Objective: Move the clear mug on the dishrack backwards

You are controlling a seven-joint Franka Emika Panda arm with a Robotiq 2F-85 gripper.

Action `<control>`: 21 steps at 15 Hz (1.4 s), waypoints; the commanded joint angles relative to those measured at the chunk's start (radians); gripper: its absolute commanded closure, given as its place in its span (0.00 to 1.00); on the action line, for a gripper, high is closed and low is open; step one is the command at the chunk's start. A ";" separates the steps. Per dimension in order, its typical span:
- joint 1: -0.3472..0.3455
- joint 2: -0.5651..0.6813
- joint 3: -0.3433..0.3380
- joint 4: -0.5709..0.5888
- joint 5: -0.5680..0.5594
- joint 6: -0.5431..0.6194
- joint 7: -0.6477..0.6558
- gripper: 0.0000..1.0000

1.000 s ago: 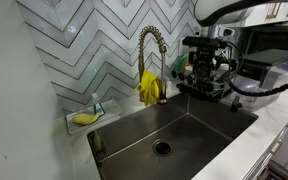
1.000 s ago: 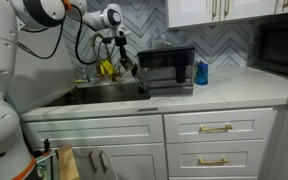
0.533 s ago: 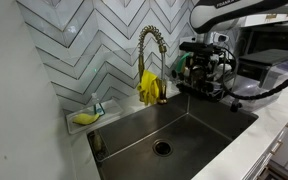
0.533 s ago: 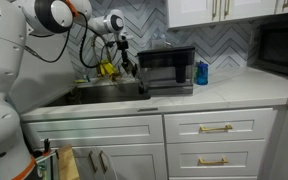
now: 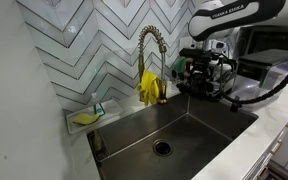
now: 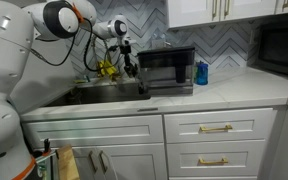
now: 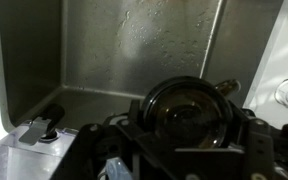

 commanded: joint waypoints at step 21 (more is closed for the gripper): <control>-0.060 -0.243 0.052 -0.219 0.029 0.022 -0.295 0.00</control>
